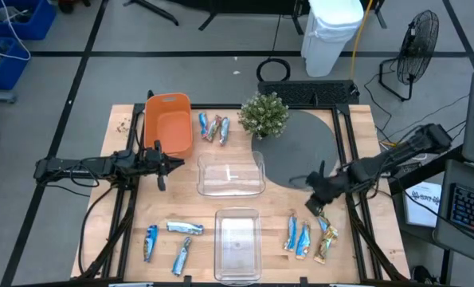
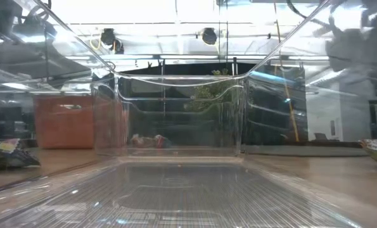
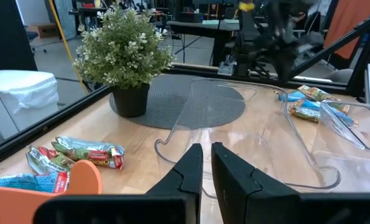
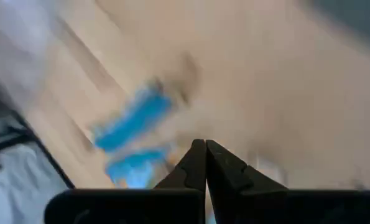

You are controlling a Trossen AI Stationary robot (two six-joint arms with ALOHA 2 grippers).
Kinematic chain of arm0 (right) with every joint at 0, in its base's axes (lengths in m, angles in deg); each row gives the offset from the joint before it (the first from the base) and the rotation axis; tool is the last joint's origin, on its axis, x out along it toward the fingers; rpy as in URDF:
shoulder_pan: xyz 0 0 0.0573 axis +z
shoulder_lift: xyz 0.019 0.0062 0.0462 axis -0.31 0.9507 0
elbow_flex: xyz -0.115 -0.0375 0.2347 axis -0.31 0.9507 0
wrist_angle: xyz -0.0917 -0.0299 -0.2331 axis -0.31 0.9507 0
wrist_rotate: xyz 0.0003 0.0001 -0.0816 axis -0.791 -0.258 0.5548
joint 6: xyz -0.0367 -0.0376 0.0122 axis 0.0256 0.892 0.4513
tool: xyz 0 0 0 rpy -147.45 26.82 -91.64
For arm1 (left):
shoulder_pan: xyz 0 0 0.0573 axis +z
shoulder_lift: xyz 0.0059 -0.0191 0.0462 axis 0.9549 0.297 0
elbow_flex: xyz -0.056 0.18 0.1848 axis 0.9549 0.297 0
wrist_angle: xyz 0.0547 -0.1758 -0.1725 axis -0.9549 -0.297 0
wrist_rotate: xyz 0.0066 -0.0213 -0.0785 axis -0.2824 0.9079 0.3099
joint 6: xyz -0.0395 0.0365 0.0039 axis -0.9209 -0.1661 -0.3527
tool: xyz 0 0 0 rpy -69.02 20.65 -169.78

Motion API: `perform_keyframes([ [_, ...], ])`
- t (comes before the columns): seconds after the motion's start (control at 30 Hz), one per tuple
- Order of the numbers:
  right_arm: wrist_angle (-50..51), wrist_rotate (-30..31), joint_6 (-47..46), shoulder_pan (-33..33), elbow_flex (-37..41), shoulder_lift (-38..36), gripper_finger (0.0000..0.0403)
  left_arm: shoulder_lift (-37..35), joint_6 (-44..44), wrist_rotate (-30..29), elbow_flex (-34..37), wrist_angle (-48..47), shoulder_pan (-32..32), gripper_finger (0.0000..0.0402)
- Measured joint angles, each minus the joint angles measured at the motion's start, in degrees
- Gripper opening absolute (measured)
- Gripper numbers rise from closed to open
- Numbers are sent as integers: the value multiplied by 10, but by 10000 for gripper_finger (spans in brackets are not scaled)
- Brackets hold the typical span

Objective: Pick and place Granola Bars by type
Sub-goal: Put the yellow granola bar into the bottom transparent bin

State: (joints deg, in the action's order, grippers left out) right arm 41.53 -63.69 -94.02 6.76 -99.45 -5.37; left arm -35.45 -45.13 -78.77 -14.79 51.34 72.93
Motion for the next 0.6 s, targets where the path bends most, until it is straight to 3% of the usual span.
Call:
perform_keyframes([
  [0.23, 28, -61, -140, 92, -3, 90, 1, 0, 0, 0, 0, 0, 0, 37],
  [0.43, 57, -37, -146, 103, -3, 96, 13, 0, 0, 0, 0, 0, 0, 37],
  [0.6, 56, 0, -121, 97, -3, 88, 62, 0, 1, 0, 0, 0, 0, 37],
])
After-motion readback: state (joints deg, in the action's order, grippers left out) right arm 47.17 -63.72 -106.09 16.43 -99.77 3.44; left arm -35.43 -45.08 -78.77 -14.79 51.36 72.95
